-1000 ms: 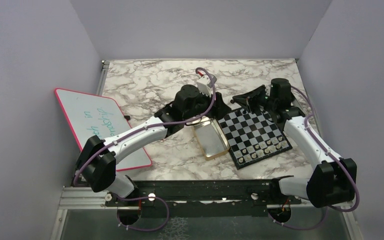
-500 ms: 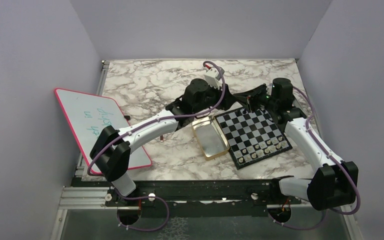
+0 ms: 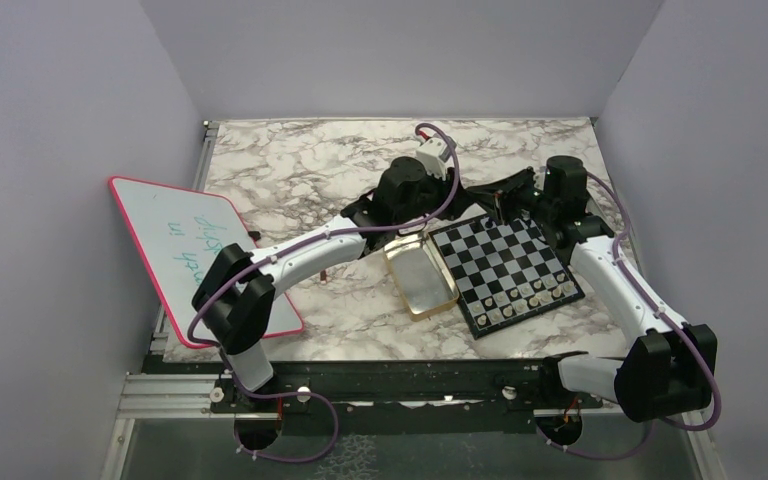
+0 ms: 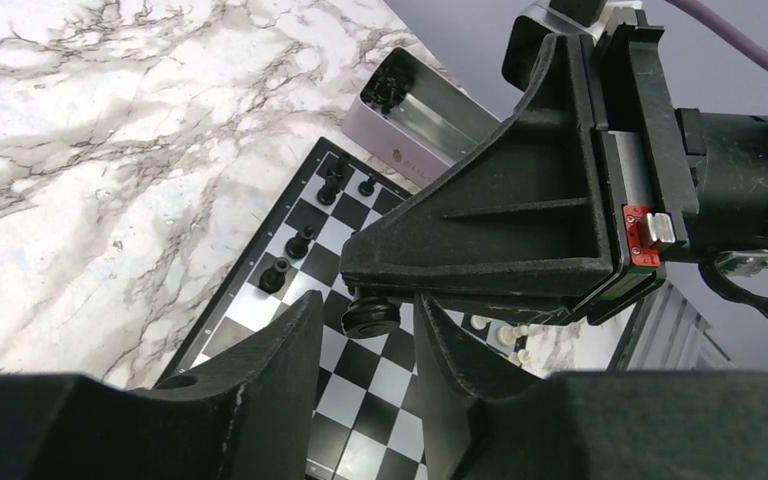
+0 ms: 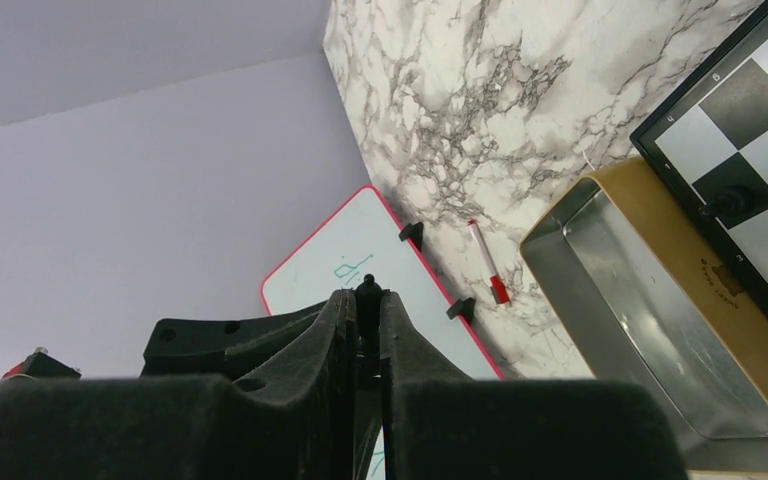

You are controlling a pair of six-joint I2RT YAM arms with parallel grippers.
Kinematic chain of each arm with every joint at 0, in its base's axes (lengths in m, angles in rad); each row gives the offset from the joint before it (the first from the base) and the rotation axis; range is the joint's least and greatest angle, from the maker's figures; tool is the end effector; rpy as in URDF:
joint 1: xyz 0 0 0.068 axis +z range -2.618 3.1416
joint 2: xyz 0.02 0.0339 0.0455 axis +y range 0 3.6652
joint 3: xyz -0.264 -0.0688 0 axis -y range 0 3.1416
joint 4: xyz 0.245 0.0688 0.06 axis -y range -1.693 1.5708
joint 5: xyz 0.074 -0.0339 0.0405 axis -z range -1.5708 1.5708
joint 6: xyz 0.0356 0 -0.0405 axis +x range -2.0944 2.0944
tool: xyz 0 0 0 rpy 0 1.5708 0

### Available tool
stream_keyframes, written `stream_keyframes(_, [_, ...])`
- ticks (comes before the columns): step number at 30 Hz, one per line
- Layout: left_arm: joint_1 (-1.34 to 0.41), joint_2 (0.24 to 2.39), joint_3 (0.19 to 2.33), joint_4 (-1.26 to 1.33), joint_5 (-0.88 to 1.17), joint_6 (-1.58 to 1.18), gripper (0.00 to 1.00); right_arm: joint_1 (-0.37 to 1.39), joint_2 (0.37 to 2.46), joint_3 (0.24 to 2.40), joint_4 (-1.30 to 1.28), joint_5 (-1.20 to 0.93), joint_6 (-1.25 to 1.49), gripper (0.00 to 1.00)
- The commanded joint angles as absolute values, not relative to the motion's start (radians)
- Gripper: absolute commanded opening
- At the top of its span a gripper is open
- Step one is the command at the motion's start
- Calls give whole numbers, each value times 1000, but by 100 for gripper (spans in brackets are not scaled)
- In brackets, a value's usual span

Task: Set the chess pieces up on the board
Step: Place the chess piece on the chessboard.

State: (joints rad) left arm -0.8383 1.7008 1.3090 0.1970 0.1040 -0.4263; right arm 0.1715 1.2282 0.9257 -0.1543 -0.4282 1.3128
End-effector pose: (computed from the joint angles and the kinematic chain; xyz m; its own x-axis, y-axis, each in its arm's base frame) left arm 0.2720 -0.3080 0.3160 -0.4518 -0.1127 -0.8850 0.6818 0.5962 -0.4240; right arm 0.2719 0.0621 0.2995 -0.6160 0.7860 -0.0519 0.2869 0.2853 0.9145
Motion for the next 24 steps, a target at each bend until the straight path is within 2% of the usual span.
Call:
stream_keyframes(1, [-843, 1713, 1348, 213, 103, -421, 35, 181, 1209, 922, -120, -441, 1320, 1])
stream_keyframes(5, [-842, 1711, 1351, 208, 115, -407, 18, 181, 1208, 910, -100, -463, 1253, 3])
stream_keyframes(11, [-842, 1677, 1341, 159, 161, -351, 2, 179, 1196, 868, -61, -545, 1023, 16])
stream_keyframes(16, [-838, 1586, 1253, 130, 213, -270, 0, 173, 1152, 861, -86, -583, 820, 33])
stream_keyframes(20, [-817, 1485, 1168, 115, 260, -208, 0, 150, 1157, 900, -188, -621, 675, 38])
stream_keyframes(24, [-773, 1412, 1114, 121, 375, -170, 0, 140, 1177, 916, -184, -789, 612, 40])
